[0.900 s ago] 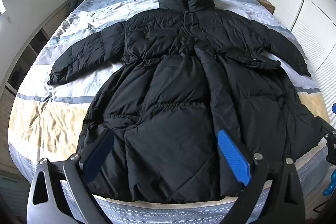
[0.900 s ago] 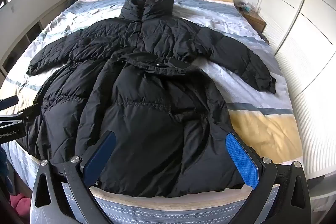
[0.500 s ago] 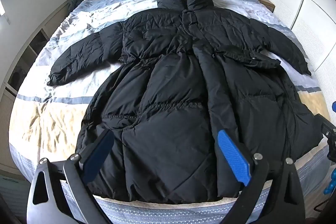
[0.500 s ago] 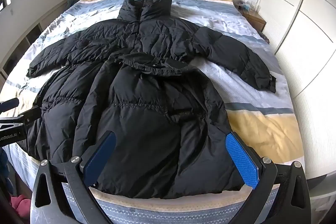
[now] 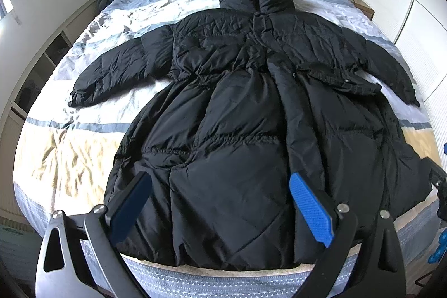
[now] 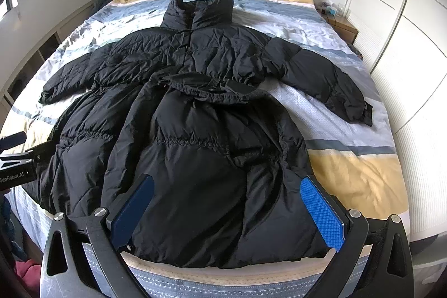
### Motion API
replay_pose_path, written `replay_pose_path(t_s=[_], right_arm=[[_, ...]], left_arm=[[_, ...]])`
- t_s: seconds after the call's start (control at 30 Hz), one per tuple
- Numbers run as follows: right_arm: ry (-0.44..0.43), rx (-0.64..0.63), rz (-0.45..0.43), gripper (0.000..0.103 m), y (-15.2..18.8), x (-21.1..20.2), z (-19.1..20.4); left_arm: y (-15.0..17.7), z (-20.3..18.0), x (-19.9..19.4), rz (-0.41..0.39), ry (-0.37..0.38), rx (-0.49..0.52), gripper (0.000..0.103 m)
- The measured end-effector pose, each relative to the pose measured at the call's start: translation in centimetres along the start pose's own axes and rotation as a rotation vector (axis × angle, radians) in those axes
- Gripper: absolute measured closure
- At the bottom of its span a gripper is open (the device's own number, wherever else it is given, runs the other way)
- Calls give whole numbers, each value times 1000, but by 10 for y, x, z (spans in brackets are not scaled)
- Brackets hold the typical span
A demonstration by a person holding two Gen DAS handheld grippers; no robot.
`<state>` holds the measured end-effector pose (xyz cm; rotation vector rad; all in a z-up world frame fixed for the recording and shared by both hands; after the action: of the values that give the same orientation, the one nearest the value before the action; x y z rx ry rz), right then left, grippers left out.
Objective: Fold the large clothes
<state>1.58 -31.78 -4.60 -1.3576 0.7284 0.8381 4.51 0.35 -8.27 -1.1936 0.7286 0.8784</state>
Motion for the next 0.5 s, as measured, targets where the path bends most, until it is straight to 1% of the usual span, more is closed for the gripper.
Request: replay_pose_path(t_s=[0.17,0.37,0.5], right_arm=[[3,-7,4,0,0,1,-1],[-16,-2,-5,0,-1,2,0],[-23,-2,-10,0,-1,2,0]], left_arm=[[-1,-1,-3,-11,5,-4,3],[-6,-2,-8,-35,7,1,3],[-6,-2,-10,-36,3,-1,3]])
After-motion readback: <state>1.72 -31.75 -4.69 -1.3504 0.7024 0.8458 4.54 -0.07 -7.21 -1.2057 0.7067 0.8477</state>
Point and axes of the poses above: each gripper's, at about its wrist camera, not at the fingertips, and x roughly the way its jaws point, z to its left, y to its underside, the point moved 9 cm from there along x, roughly the way its jaws point, and after that the axes turned 9 degrees about -y, right-handed, at the moved point
